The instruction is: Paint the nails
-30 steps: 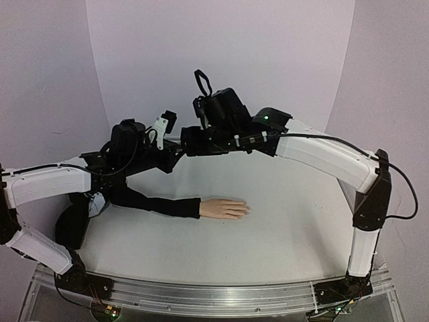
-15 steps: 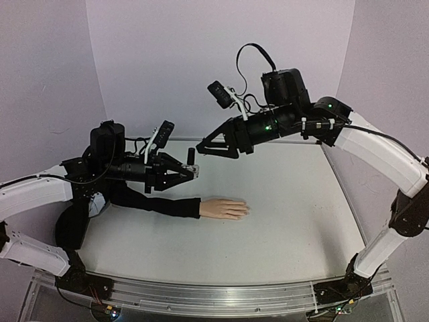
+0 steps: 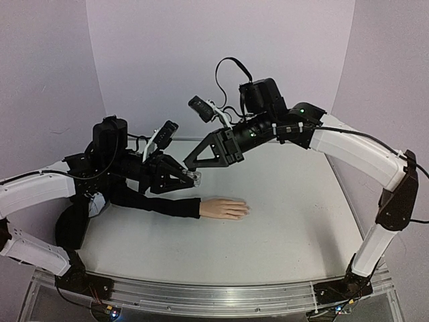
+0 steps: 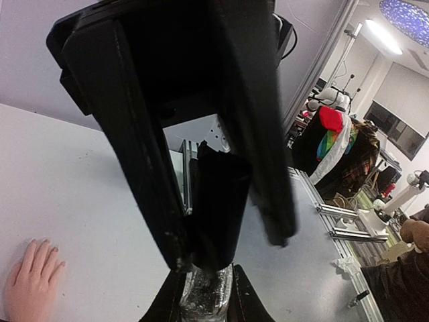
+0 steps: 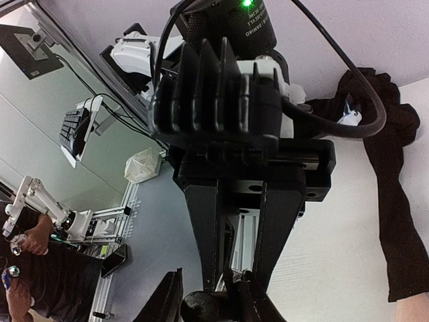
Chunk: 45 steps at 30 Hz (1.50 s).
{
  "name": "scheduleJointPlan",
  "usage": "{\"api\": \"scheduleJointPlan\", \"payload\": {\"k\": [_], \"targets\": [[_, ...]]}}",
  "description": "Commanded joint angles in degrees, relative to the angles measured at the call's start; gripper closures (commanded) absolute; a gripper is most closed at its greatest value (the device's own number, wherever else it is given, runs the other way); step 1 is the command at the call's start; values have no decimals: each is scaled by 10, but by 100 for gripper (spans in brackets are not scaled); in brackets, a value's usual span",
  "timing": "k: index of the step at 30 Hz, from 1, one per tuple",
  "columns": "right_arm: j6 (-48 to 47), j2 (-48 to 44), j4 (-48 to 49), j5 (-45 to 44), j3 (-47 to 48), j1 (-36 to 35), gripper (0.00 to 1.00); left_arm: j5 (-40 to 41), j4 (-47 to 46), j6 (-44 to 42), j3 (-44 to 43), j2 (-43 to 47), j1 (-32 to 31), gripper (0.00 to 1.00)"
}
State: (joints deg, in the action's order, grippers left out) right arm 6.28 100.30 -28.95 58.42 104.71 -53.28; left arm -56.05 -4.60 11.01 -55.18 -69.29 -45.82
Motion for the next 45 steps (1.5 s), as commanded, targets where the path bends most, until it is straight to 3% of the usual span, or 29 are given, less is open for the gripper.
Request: {"api": "scheduleJointPlan", "payload": {"k": [1, 5, 8, 11, 13, 15, 16, 18, 20, 24, 29, 32, 34, 40, 45], "targets": [[6, -1, 34, 43, 25, -4, 81, -4, -25, 7, -35, -2, -1, 100], [2, -5, 38, 24, 0, -6, 95, 78, -37, 20, -33, 10, 0, 100], [10, -10, 51, -12, -25, -8, 100, 199, -40, 28, -33, 20, 0, 100], [37, -12, 73, -95, -55, -12, 100, 385, -24, 23, -44, 24, 1, 100], [78, -4, 78, -221, -64, -23, 100, 539, 1, 22, -65, 6, 1, 100], [136, 16, 56, -447, -44, -50, 100, 676, 15, 26, -91, -27, 1, 100], [181, 26, 27, -594, -30, -72, 100, 724, 23, 25, -104, -43, 1, 100], [250, 55, -23, -737, 15, -102, 100, 752, 28, 16, -126, -74, 0, 100], [269, 84, -52, -809, 64, -128, 100, 748, 14, 17, -129, -92, 0, 100], [254, 103, -58, -814, 106, -138, 99, 697, -8, 19, -110, -91, 0, 100], [206, 61, -57, -715, 99, -109, 63, 580, -15, 0, -64, -59, 0, 100], [149, 20, -56, -637, 66, -86, 40, 459, -22, -13, -28, -27, 0, 100], [97, -10, -54, -560, 41, -72, 32, 380, -23, -22, -8, -7, 0, 100], [-6, -86, -9, -281, -51, -20, 26, 143, -18, -26, 2, 25, 0, 100], [-18, -78, 10, -79, -39, 1, 34, 33, -23, -7, -21, 23, 0, 100]]}}
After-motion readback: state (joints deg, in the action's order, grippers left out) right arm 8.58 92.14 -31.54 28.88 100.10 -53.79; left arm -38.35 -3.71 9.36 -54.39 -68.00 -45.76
